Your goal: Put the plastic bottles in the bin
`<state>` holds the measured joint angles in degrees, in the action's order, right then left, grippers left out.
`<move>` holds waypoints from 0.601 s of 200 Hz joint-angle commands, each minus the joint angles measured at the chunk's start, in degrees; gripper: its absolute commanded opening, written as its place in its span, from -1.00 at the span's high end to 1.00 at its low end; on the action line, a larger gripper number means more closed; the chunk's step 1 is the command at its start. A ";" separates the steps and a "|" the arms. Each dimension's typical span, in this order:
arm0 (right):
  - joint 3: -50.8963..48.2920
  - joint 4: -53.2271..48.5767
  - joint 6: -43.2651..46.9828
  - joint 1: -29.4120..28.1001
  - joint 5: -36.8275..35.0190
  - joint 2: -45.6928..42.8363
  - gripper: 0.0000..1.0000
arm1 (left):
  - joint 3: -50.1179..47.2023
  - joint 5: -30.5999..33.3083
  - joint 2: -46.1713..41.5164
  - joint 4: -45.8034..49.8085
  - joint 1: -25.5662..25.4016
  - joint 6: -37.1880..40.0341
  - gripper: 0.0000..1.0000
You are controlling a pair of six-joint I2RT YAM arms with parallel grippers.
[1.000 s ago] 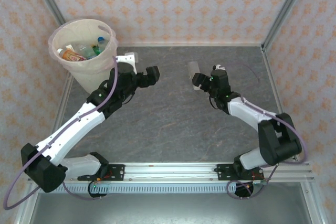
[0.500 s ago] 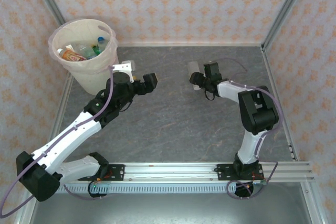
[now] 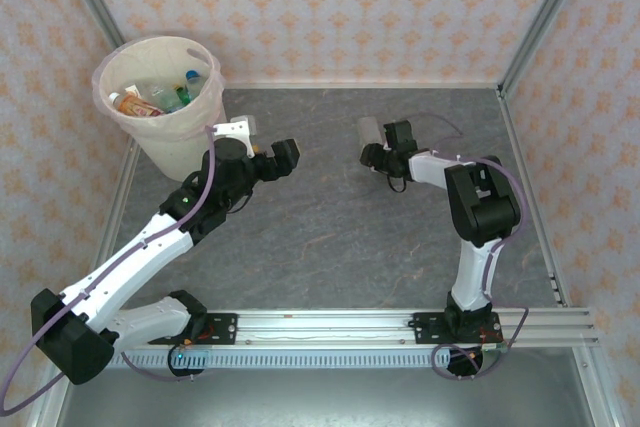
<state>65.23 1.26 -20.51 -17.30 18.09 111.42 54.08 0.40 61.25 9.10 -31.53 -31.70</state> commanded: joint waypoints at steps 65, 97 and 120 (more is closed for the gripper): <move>-7.53 5.63 1.64 -3.65 -3.11 -10.70 0.21 | -1.25 0.02 -0.87 -5.30 0.23 -5.94 -0.98; -12.85 9.65 3.33 -7.43 -3.87 -18.85 0.23 | -1.82 -3.49 -0.53 -8.47 1.32 -7.85 -0.95; -15.83 12.26 4.91 -10.74 -3.58 -24.29 0.23 | -2.85 -8.08 0.30 -11.91 2.63 -9.61 -0.88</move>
<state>51.83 7.86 -18.33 -25.34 15.94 92.79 52.62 -2.59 61.25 3.16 -30.24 -38.44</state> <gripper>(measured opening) 0.401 0.956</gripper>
